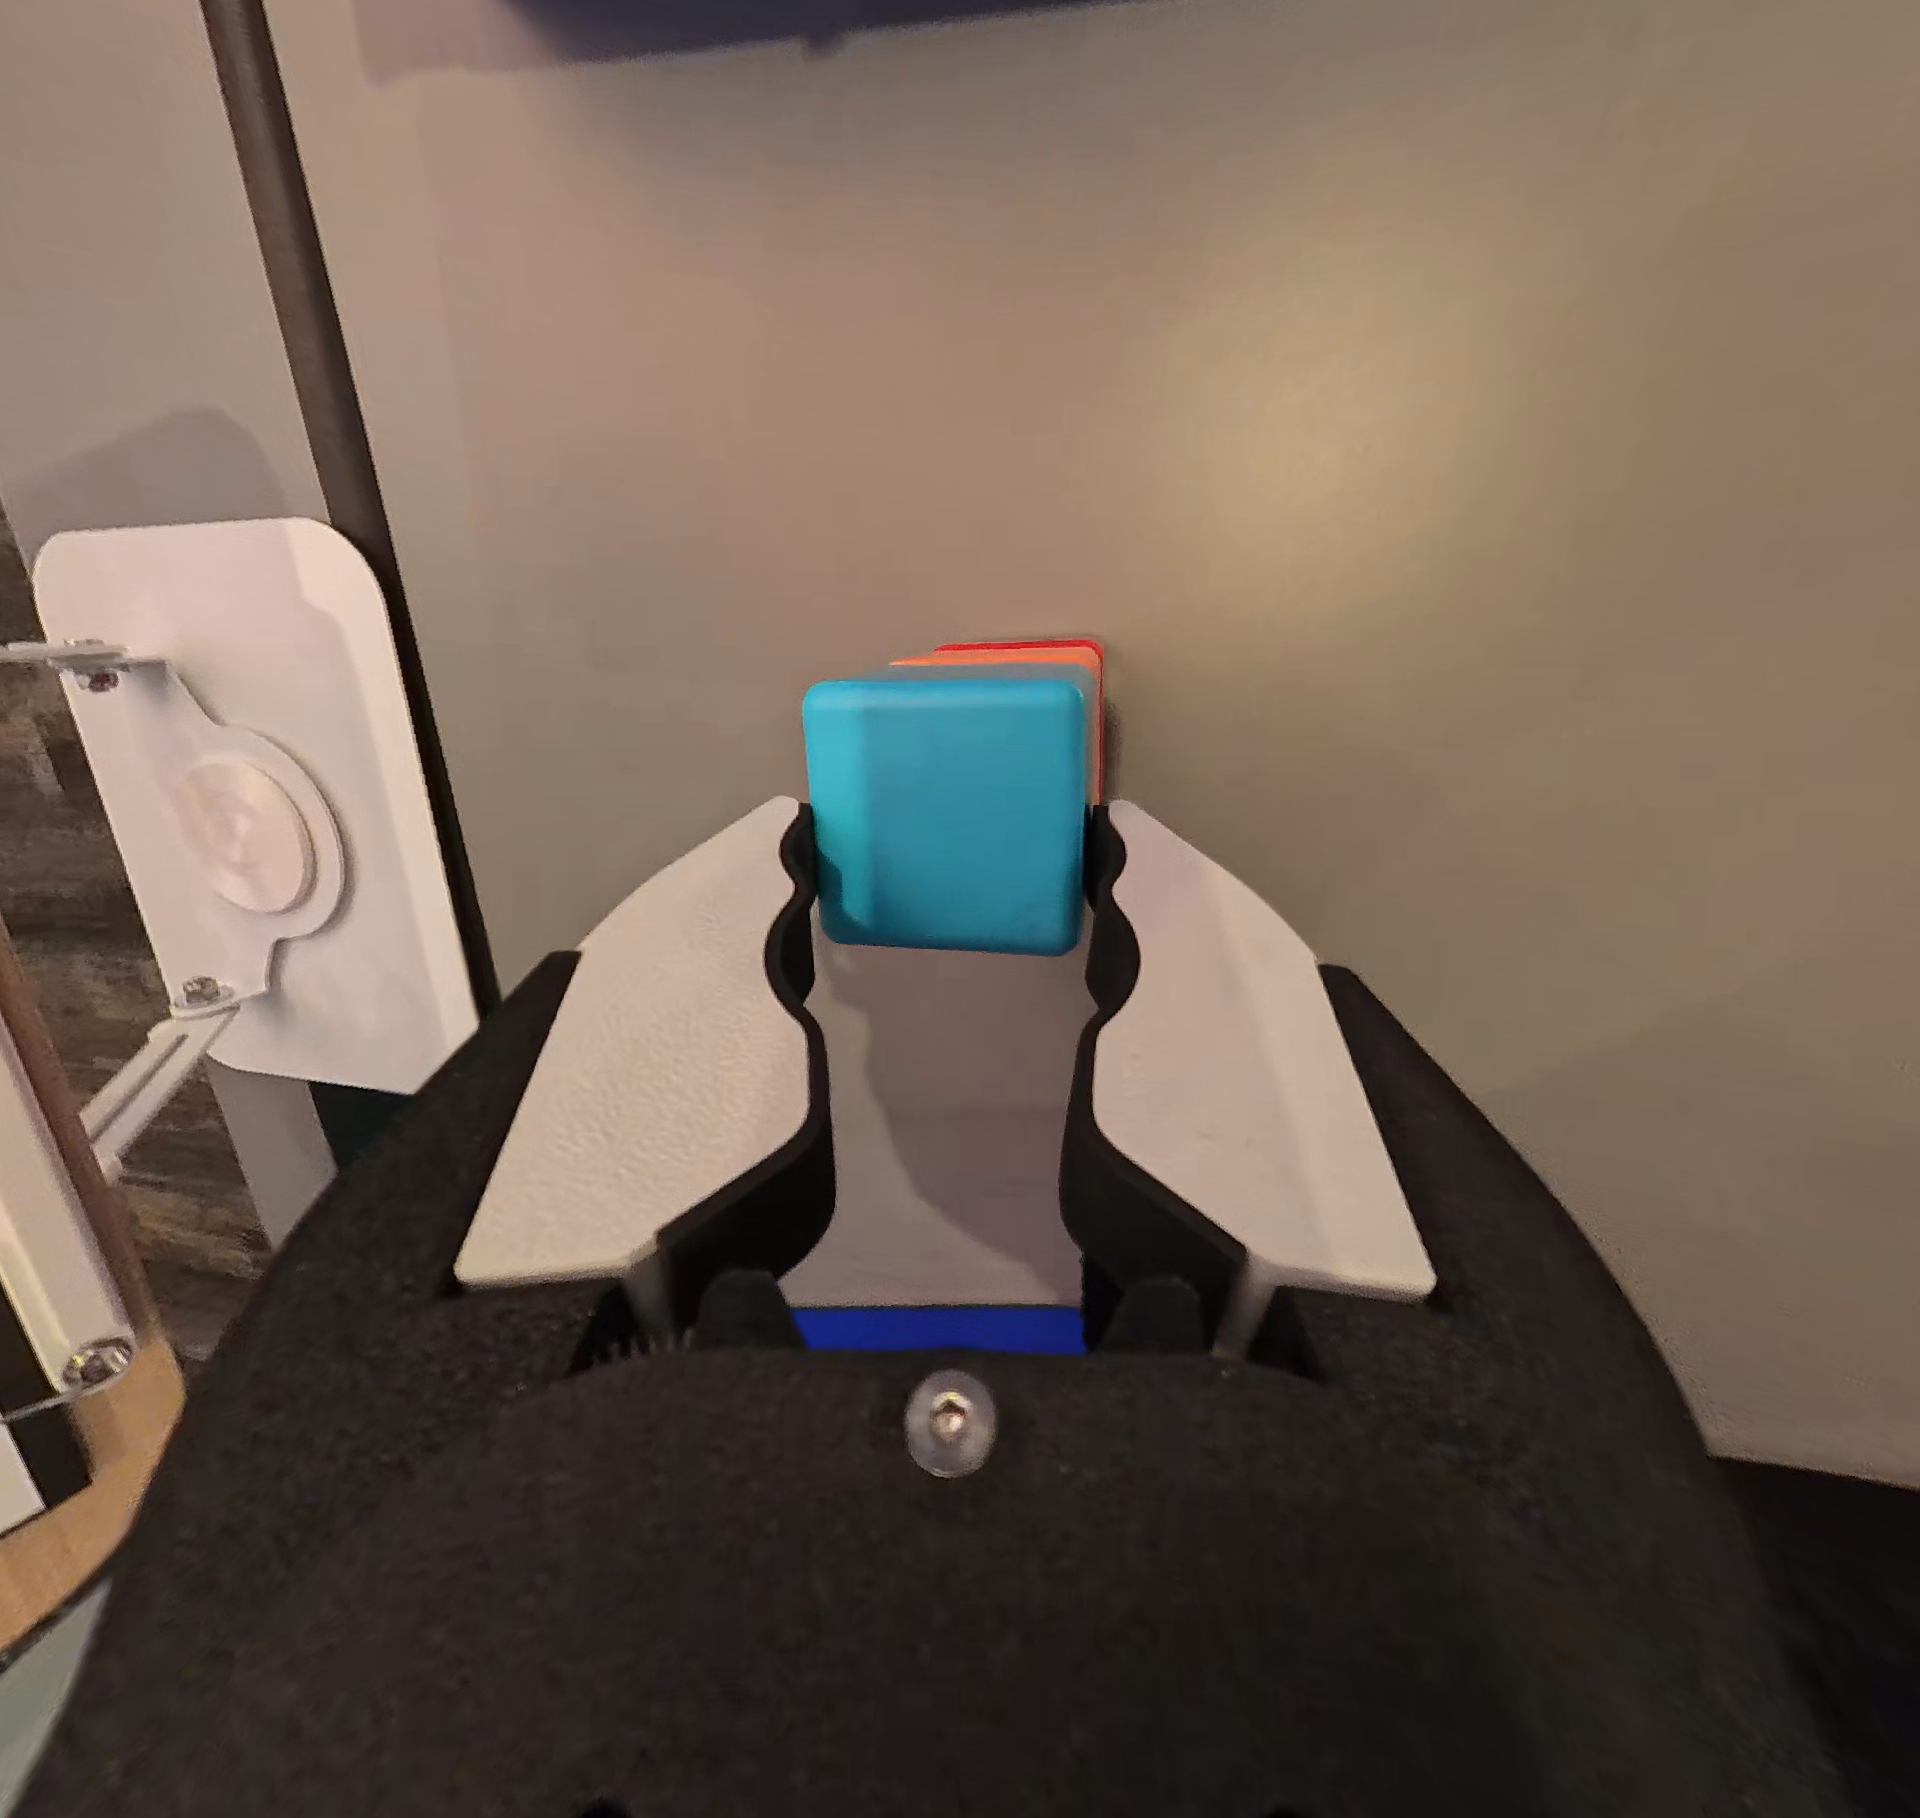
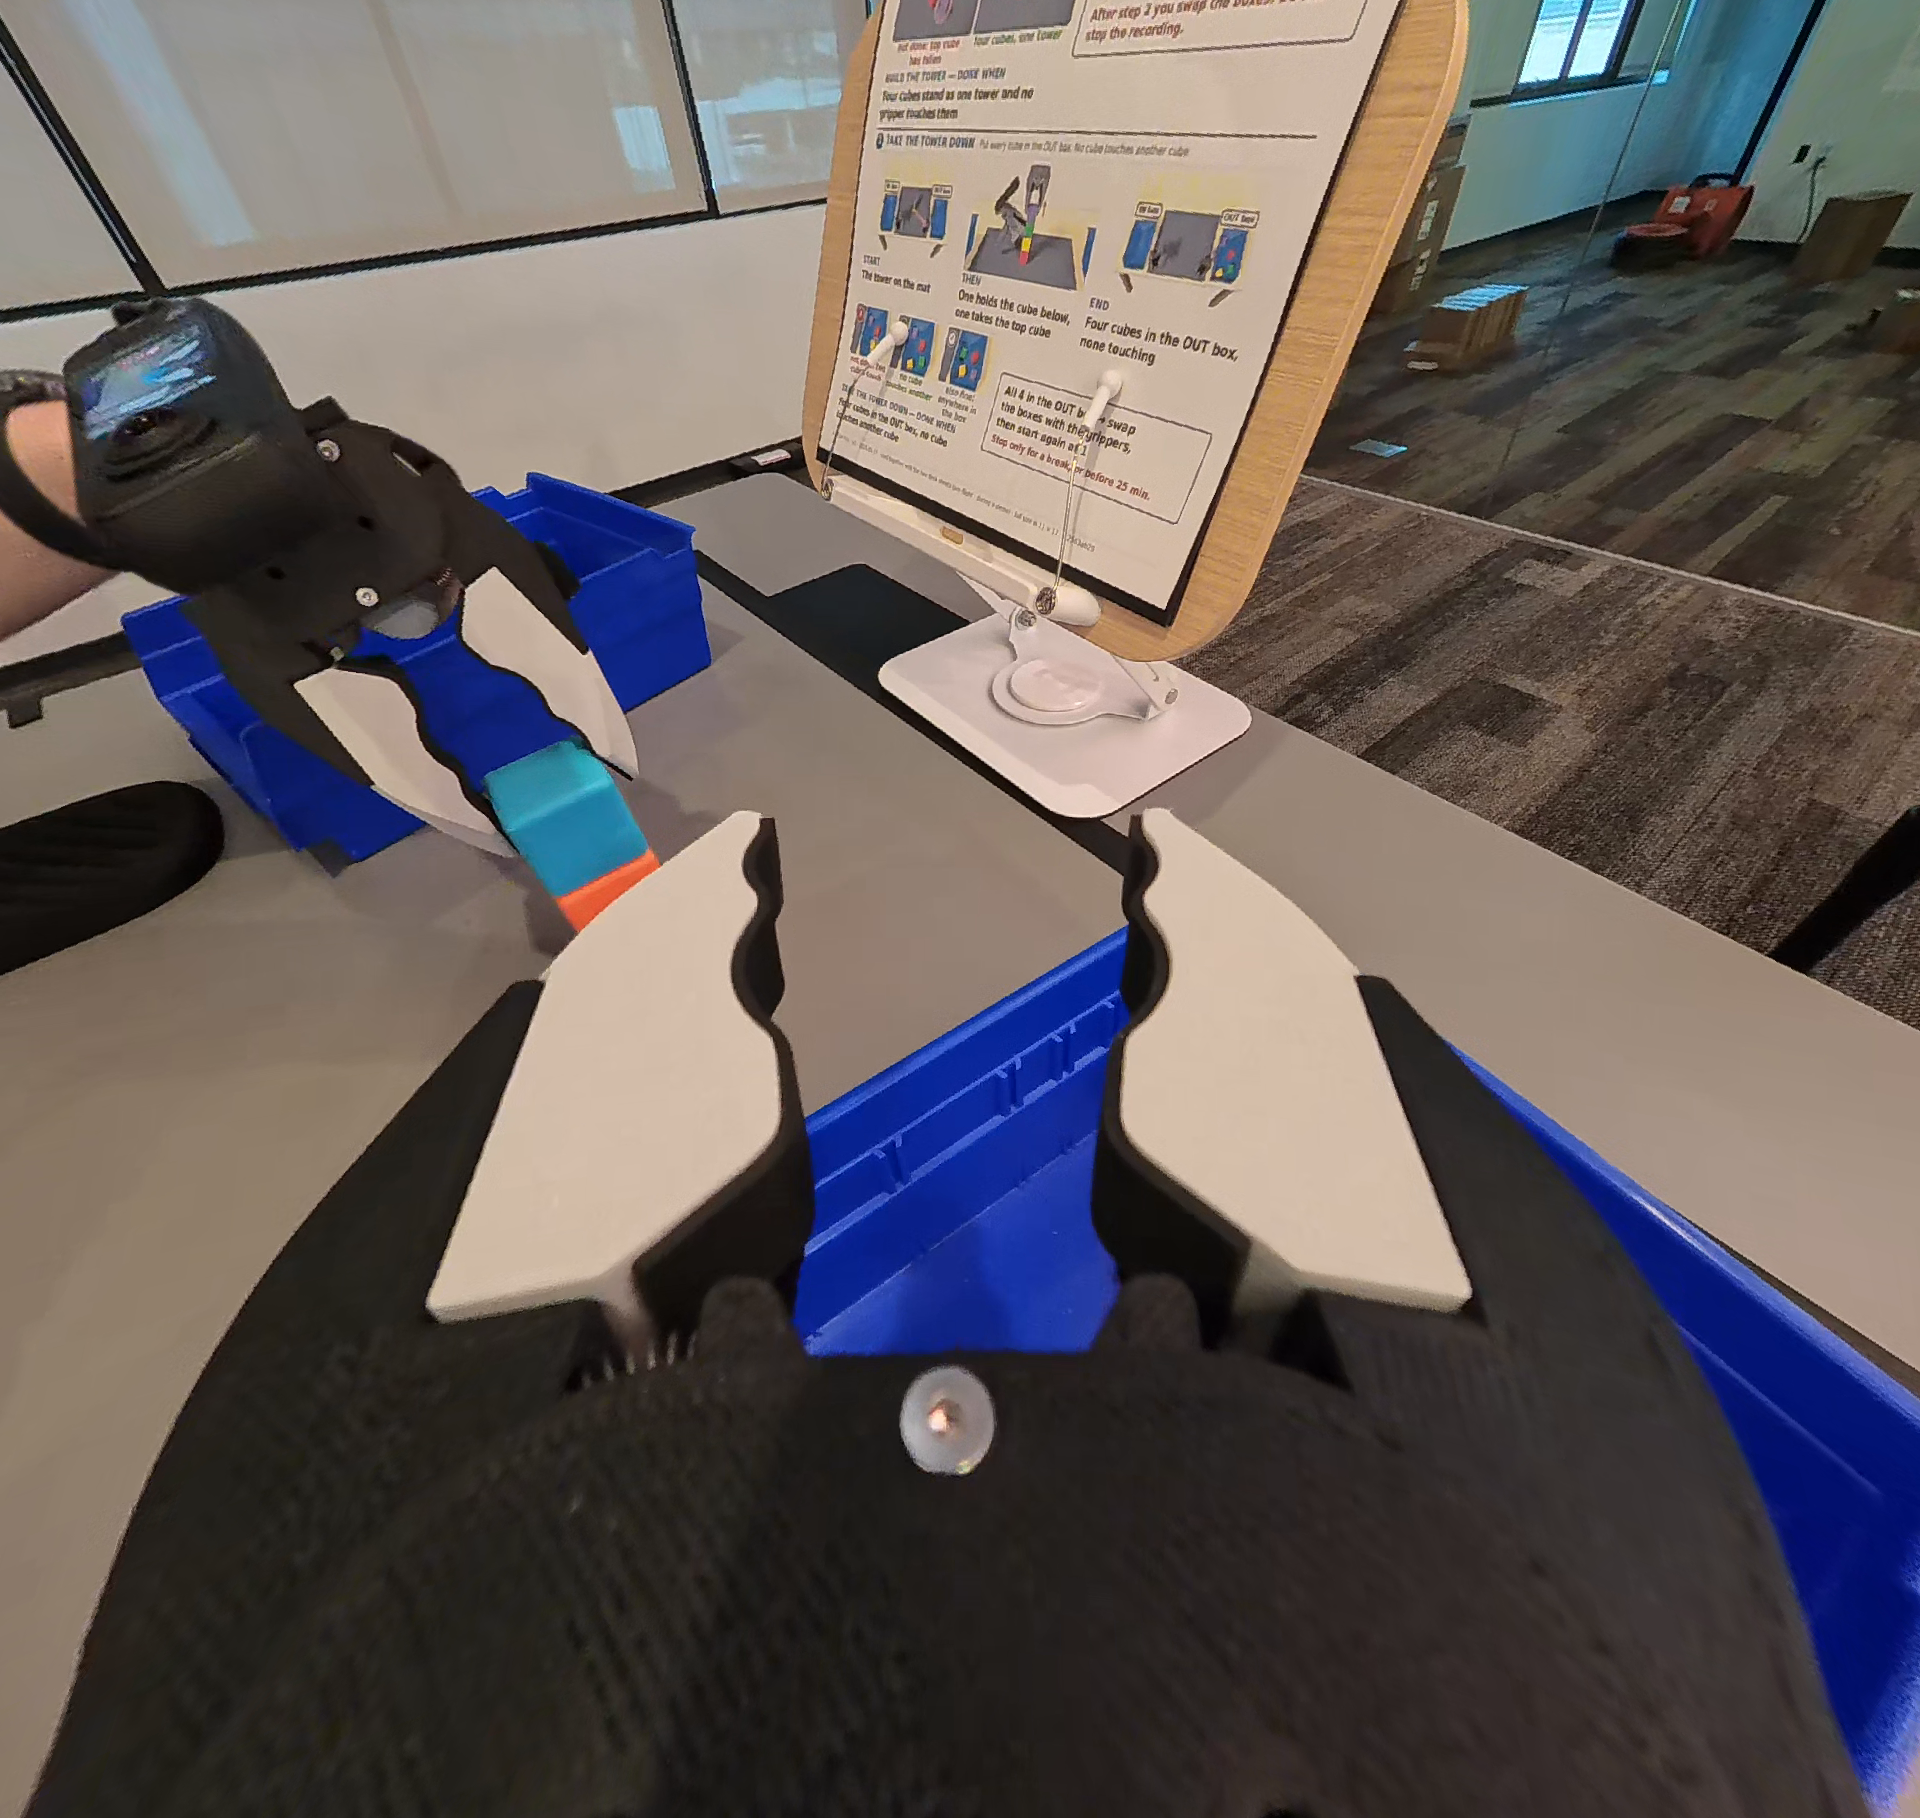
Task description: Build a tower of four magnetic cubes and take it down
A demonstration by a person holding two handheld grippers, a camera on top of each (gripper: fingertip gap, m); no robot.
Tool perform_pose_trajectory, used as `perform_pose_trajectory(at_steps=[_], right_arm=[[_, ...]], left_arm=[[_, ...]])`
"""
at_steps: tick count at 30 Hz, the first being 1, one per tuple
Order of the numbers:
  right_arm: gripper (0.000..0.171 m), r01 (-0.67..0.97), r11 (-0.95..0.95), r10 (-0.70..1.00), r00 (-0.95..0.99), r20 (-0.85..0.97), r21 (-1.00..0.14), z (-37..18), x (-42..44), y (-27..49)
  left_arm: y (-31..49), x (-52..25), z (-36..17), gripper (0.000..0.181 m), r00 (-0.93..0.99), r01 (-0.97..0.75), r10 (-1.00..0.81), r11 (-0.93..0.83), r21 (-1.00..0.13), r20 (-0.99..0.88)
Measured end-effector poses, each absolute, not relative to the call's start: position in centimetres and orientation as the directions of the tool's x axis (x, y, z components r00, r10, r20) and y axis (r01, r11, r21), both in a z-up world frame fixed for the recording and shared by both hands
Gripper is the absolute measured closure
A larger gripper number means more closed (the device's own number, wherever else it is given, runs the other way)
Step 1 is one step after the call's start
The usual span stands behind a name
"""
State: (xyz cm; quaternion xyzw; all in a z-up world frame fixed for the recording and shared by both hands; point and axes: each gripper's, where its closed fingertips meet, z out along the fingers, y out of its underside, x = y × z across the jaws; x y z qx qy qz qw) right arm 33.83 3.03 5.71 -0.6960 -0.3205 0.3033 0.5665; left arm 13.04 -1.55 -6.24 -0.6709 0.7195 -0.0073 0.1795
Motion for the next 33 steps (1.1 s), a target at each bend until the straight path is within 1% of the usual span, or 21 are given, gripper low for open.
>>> perform_pose_trajectory(at_steps=[3,4,6,9,11,13,14,15,16,19,21,23,26,31,33], right_arm=[[0.107,0.107,-0.161,0.792,0.607,-0.063,-0.981,5.5,33.8,3.1],[0.107,0.108,-0.164,0.792,0.607,-0.066,-0.981,5.4,33.8,3.1],[0.107,0.105,-0.166,0.791,0.608,-0.069,-0.98,5.3,33.9,3.2],[0.107,0.094,-0.166,0.791,0.607,-0.076,-0.982,5.4,34.1,3.1],[0.107,0.087,-0.161,0.791,0.607,-0.076,-0.983,5.6,34.3,3.0],[0.107,0.077,-0.157,0.79,0.608,-0.078,-0.985,5.7,34.5,3.0],[0.107,0.07,-0.156,0.789,0.609,-0.082,-0.985,5.8,34.6,3.0],[0.107,0.062,-0.156,0.788,0.609,-0.087,-0.986,5.9,34.7,3.0],[0.107,0.054,-0.158,0.788,0.609,-0.093,-0.986,5.9,34.7,3.0],[0.107,0.058,-0.162,0.792,0.604,-0.095,-0.985,5.8,34.2,3.0],[0.107,0.087,-0.163,0.795,0.602,-0.078,-0.983,5.5,33.8,3.0],[0.107,0.109,-0.162,0.797,0.6,-0.065,-0.981,5.3,33.6,2.9],[0.107,0.107,-0.164,0.796,0.602,-0.067,-0.981,5.2,33.7,2.8],[0.107,0.083,-0.174,0.79,0.607,-0.089,-0.981,5.2,34.4,3.0],[0.107,0.085,-0.179,0.788,0.609,-0.091,-0.98,5.0,34.5,3.1]], left_arm=[[-1.5,13.1,-6.2,0.131,-0.077,-0.961,-0.965,0.138,-0.239,-0.249],[-1.3,13.1,-6.1,0.128,-0.068,-0.961,-0.963,0.133,-0.241,-0.259],[-1.2,13.2,-5.5,0.107,-0.042,-0.952,-0.964,0.119,-0.281,-0.264],[-1.4,12.7,-2.6,0.105,0.004,-0.908,-0.952,0.124,-0.399,-0.305],[-0.9,10.6,0.3,0.11,0.081,-0.87,-0.935,0.103,-0.482,-0.345],[-0.4,6.7,2.3,0.117,0.154,-0.85,-0.927,0.053,-0.525,-0.343],[0.4,4.0,2.8,0.119,0.21,-0.851,-0.917,-0.001,-0.524,-0.339],[1.3,0.7,2.7,0.12,0.268,-0.866,-0.901,-0.071,-0.494,-0.341],[2.3,-2.9,1.9,0.118,0.328,-0.886,-0.879,-0.16,-0.435,-0.345],[4.4,-13.0,-1.9,0.117,0.519,-0.855,-0.786,-0.471,-0.219,-0.337],[4.9,-17.8,-4.8,0.116,0.577,-0.806,-0.743,-0.585,-0.088,-0.339],[5.1,-21.2,-7.1,0.118,0.599,-0.769,-0.722,-0.64,0.004,-0.348],[5.3,-23.8,-9.6,0.119,0.631,-0.729,-0.702,-0.682,0.057,-0.329],[6.0,-25.1,-11.7,0.116,0.663,-0.701,-0.684,-0.71,0.07,-0.305],[6.2,-25.2,-12.3,0.118,0.675,-0.69,-0.677,-0.72,0.073,-0.292]])
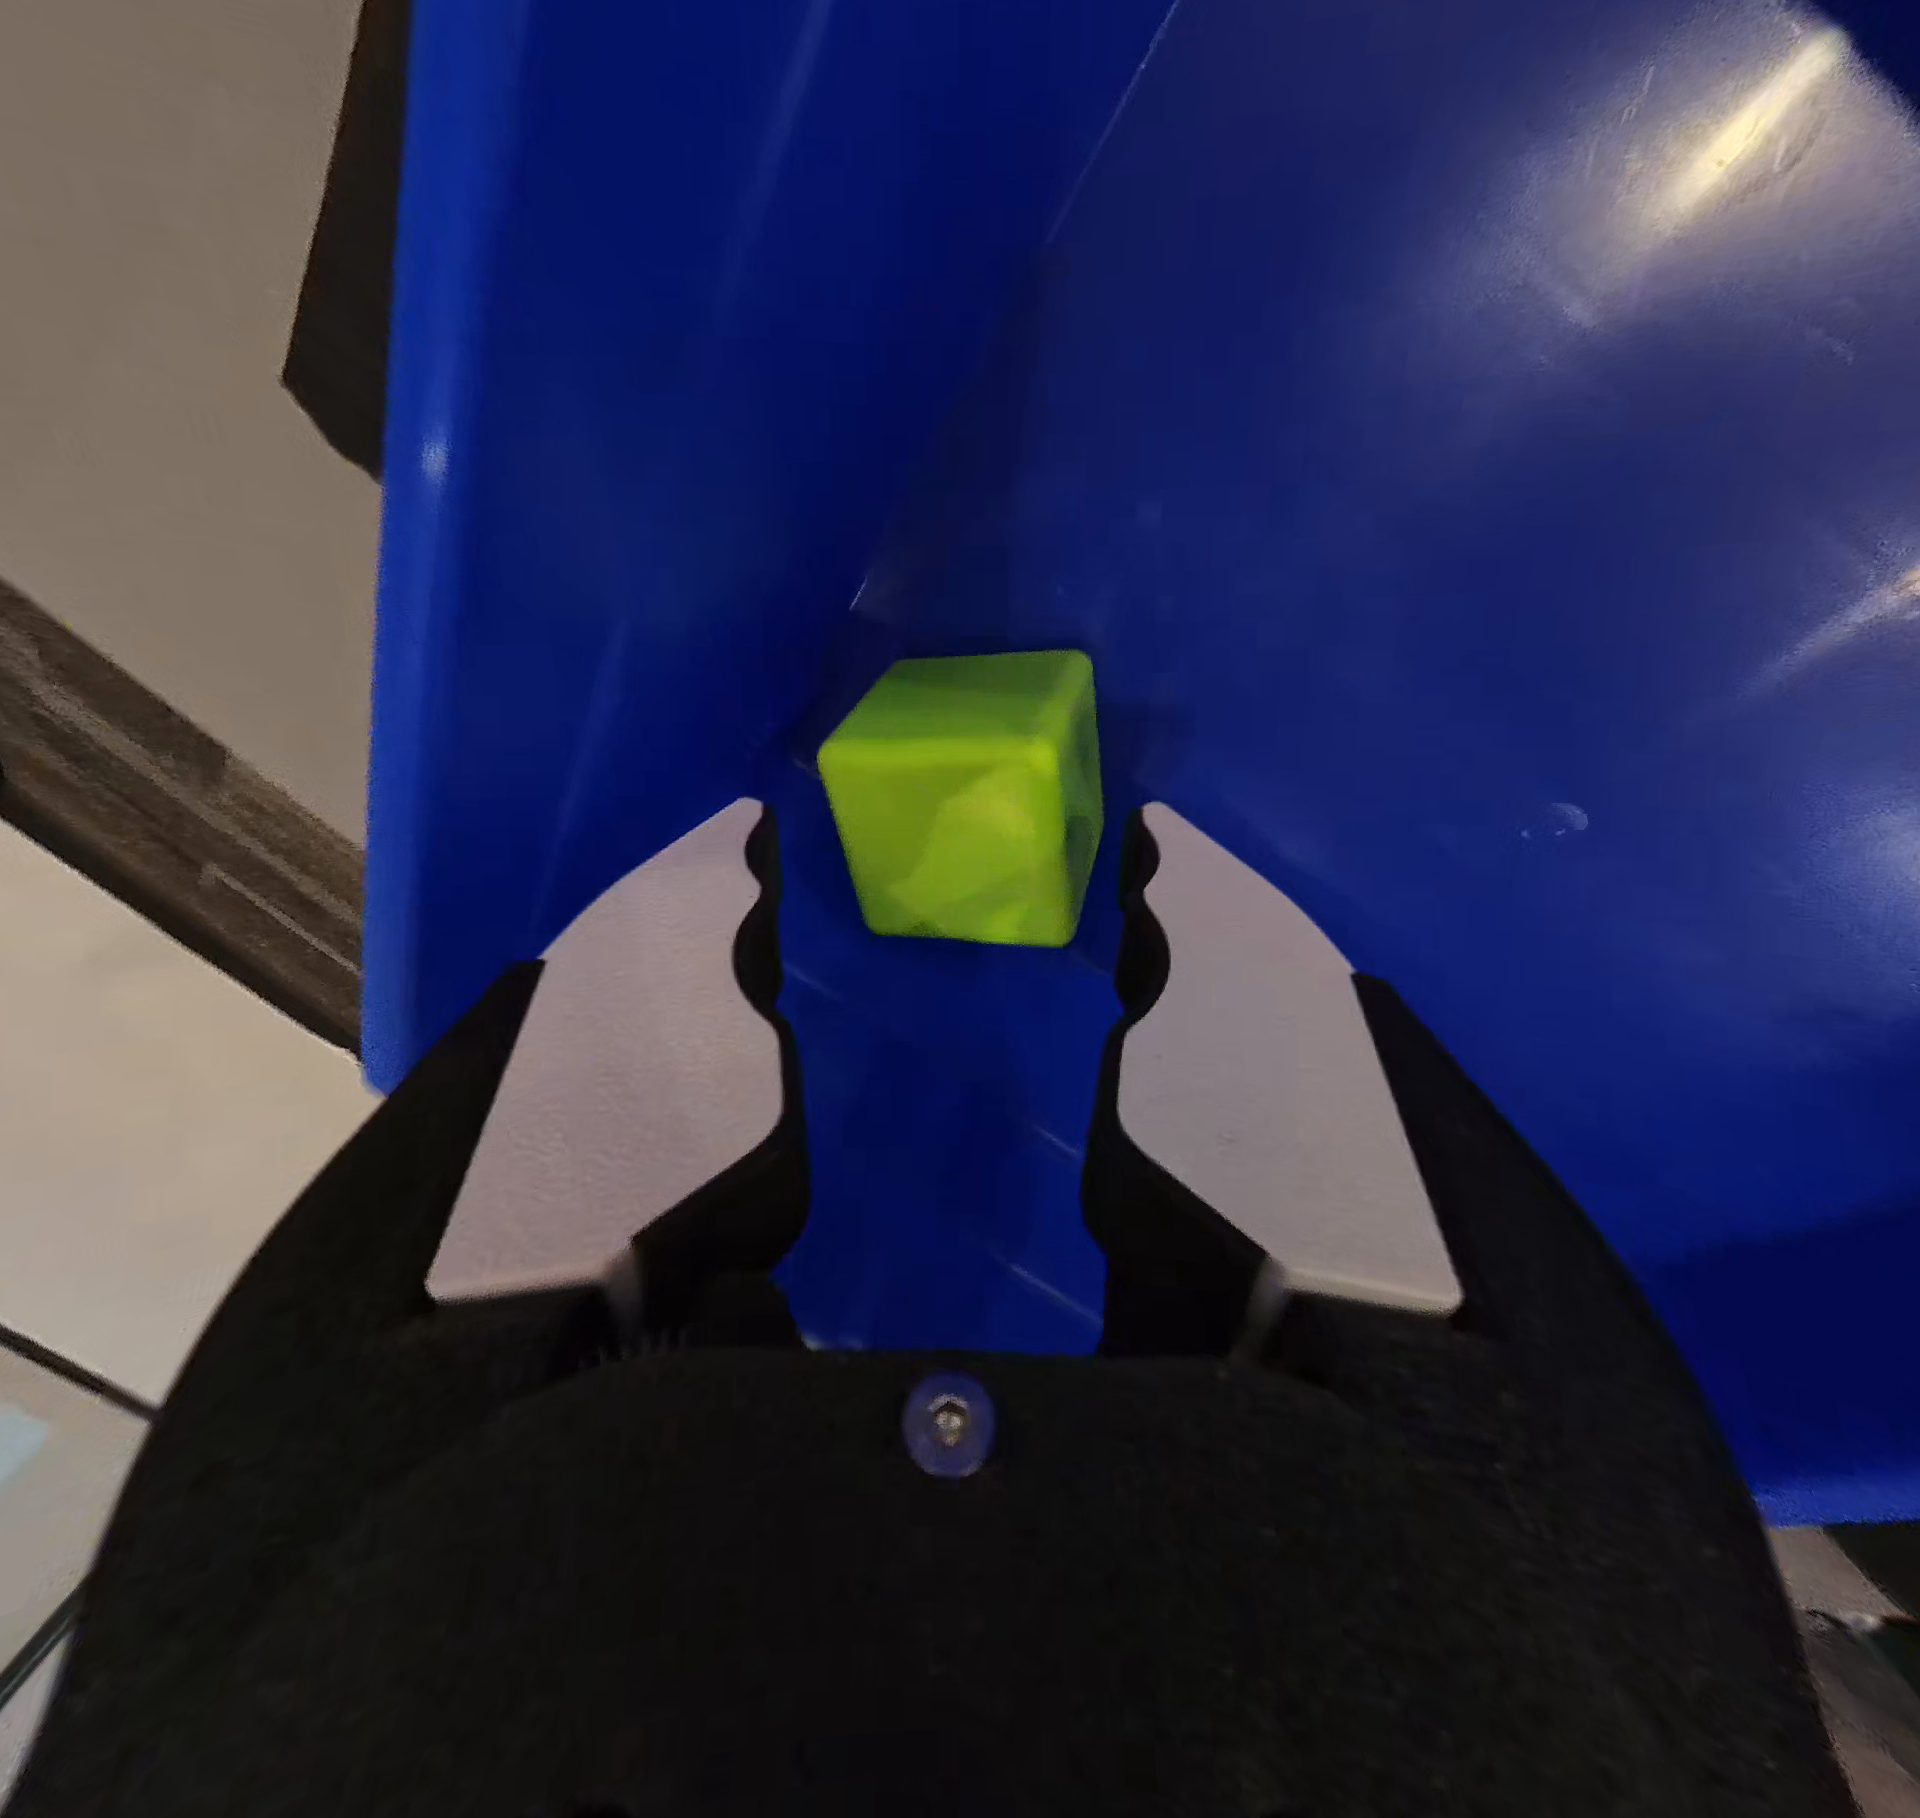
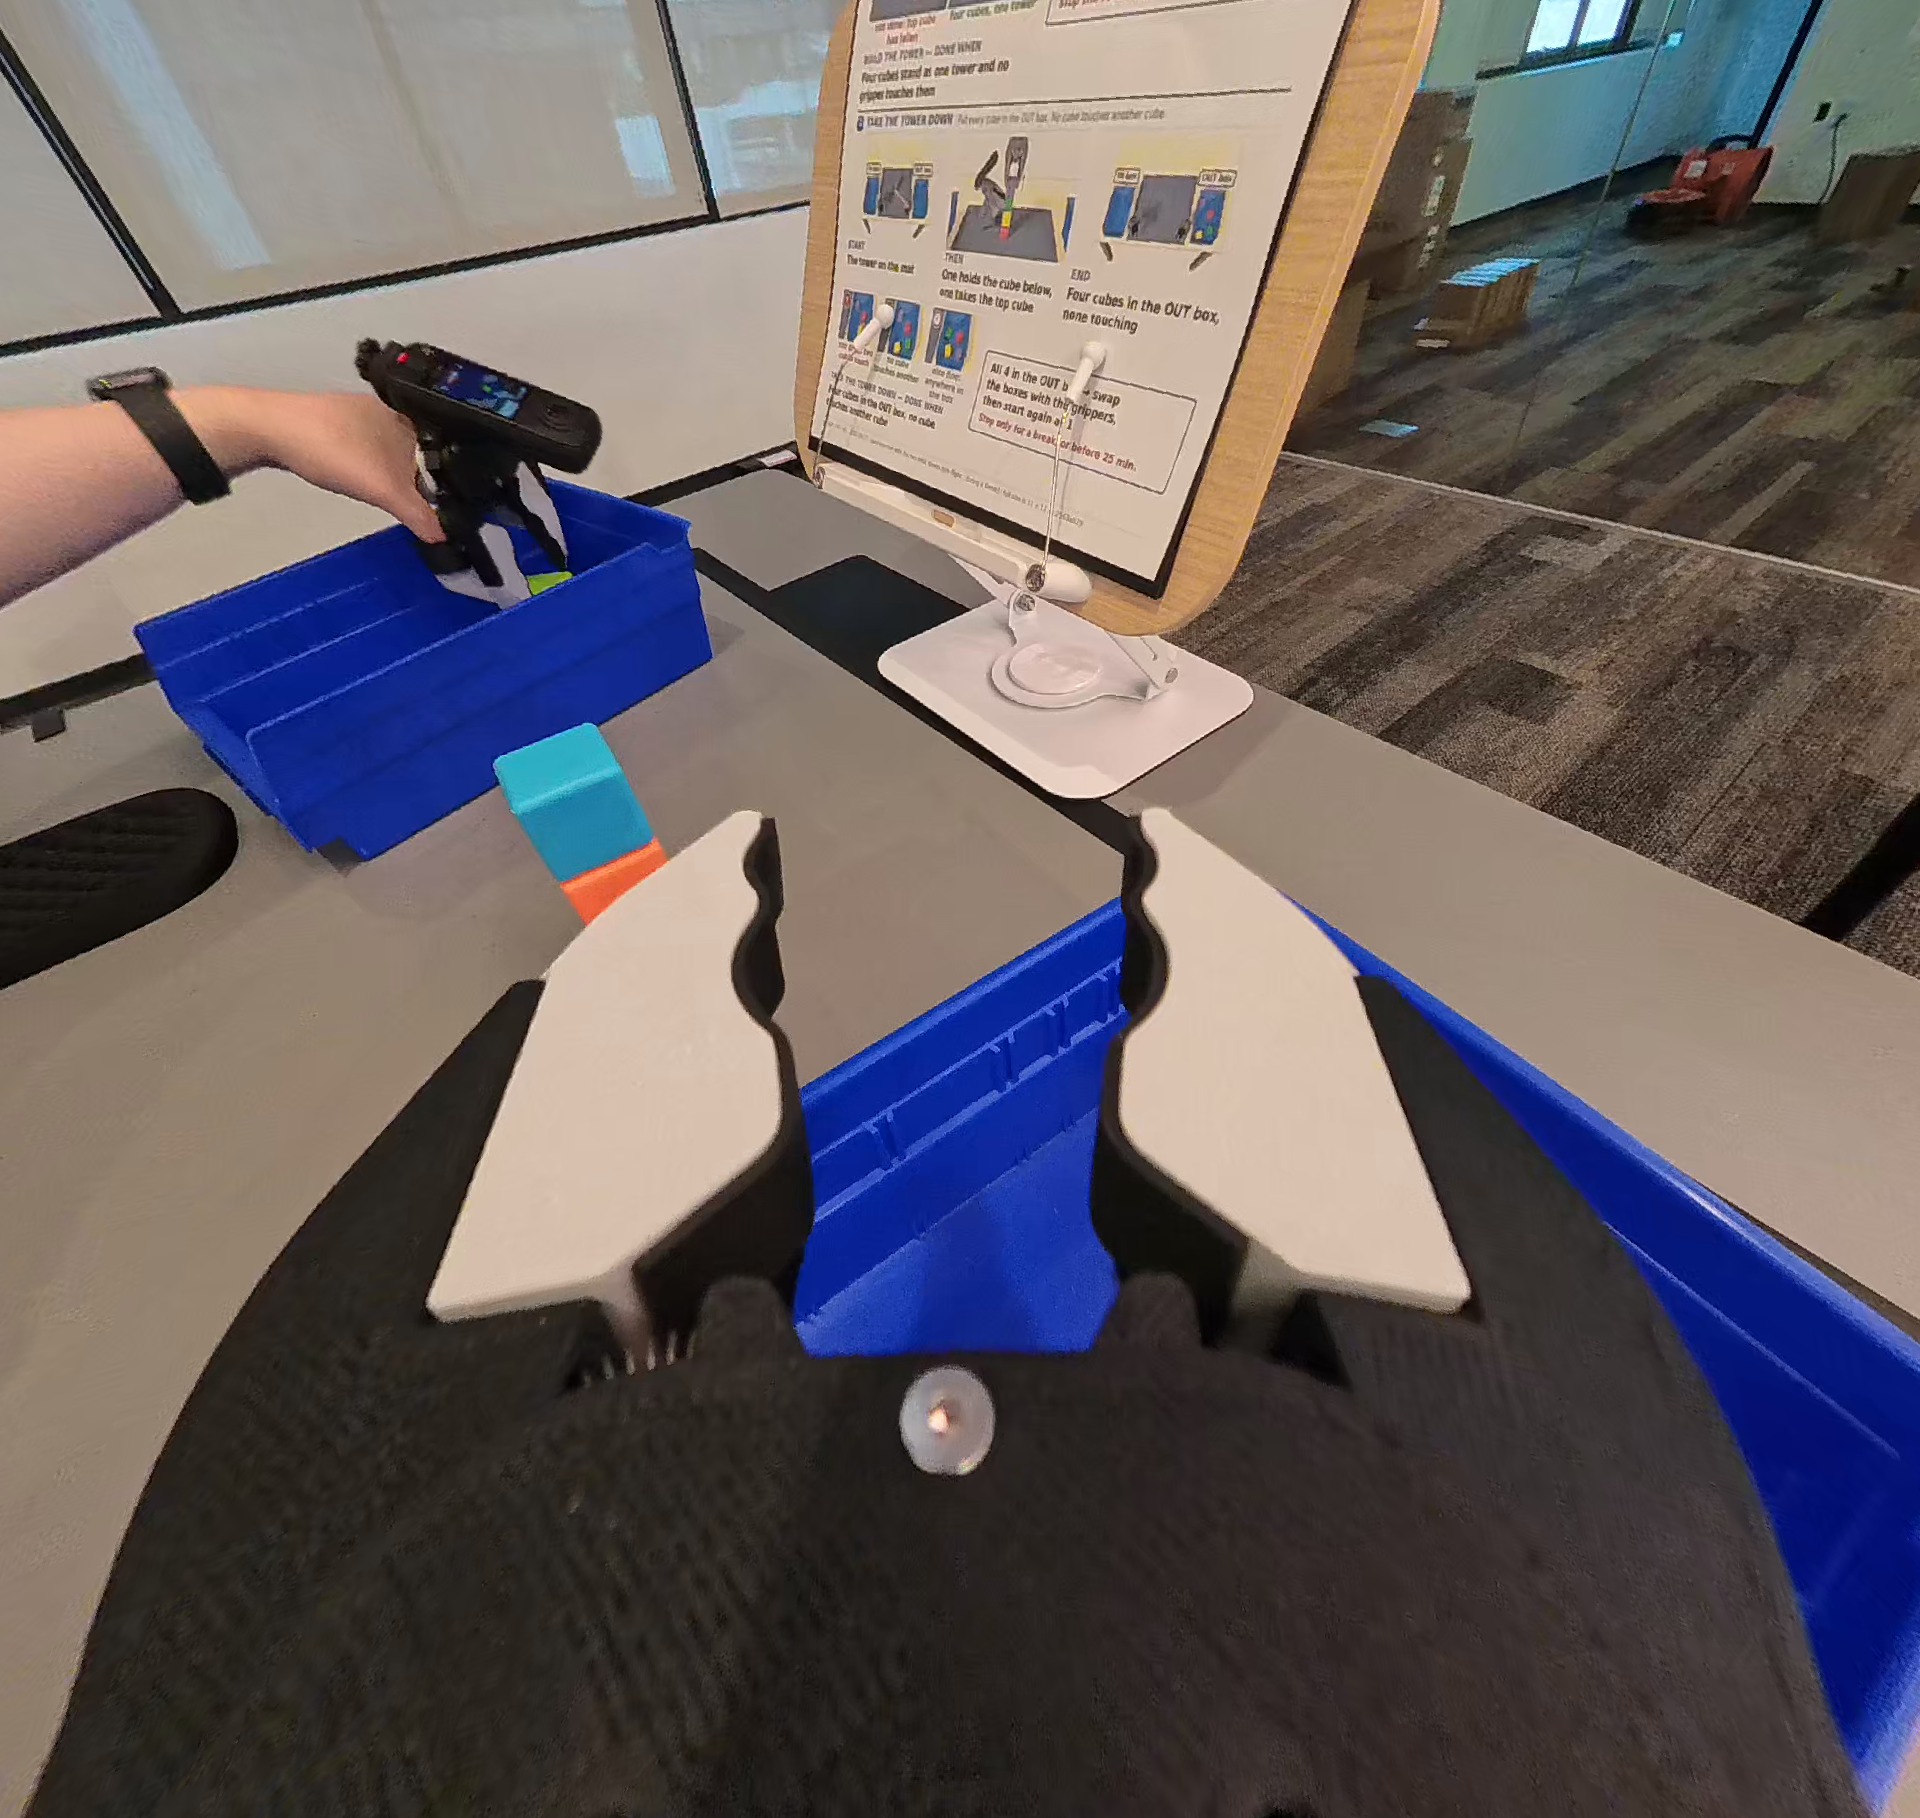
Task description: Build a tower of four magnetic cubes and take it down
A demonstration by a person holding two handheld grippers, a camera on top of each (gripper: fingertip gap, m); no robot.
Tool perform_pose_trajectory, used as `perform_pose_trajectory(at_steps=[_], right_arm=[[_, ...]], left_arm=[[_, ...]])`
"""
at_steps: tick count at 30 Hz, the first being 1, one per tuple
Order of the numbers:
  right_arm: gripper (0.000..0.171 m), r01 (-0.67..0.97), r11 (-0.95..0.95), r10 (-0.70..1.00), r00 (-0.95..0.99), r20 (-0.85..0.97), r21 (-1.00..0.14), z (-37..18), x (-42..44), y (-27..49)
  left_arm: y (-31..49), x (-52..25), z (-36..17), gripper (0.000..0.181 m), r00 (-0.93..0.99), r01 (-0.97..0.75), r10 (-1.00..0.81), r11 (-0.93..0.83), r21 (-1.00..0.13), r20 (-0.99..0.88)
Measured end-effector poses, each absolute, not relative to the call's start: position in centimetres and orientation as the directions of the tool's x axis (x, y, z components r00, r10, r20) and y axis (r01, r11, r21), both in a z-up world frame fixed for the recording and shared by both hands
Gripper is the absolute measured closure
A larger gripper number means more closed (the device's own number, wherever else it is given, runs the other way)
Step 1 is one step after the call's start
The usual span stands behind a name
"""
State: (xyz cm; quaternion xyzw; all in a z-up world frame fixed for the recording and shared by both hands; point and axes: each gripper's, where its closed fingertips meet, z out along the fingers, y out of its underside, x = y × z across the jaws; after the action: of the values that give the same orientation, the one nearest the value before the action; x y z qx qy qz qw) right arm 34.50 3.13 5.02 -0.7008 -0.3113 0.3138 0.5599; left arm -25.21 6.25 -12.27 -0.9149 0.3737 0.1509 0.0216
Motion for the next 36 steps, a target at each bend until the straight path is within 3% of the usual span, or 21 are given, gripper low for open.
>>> perform_pose_trajectory(at_steps=[7,13,18,24,28,36], right_arm=[[0.108,0.097,-0.198,0.789,0.606,-0.1,-0.975,4.4,34.5,3.4],[0.108,0.107,-0.199,0.791,0.605,-0.095,-0.974,4.4,34.5,3.5],[0.108,0.104,-0.197,0.793,0.602,-0.096,-0.975,4.5,34.5,3.3],[0.108,0.078,-0.194,0.794,0.598,-0.11,-0.978,4.8,35.0,2.9],[0.108,0.063,-0.185,0.797,0.594,-0.112,-0.981,5.1,35.2,2.5],[0.108,0.034,-0.189,0.795,0.593,-0.132,-0.981,5.2,35.9,2.4]], left_arm=[[6.1,-24.8,-12.9,0.132,0.676,-0.697,-0.693,-0.712,0.085,-0.251],[5.5,-23.3,-7.1,0.134,0.629,-0.753,-0.726,-0.657,0.011,-0.278],[5.6,-15.0,2.2,0.135,0.503,-0.862,-0.782,-0.481,-0.157,-0.368],[1.1,2.9,9.1,0.135,0.266,-0.86,-0.9,-0.06,-0.507,-0.344],[-2.2,10.9,8.6,0.136,0.13,-0.746,-0.956,0.08,-0.661,-0.262],[-2.3,13.9,2.8,0.136,0.067,-0.732,-0.982,0.072,-0.678,-0.176]])
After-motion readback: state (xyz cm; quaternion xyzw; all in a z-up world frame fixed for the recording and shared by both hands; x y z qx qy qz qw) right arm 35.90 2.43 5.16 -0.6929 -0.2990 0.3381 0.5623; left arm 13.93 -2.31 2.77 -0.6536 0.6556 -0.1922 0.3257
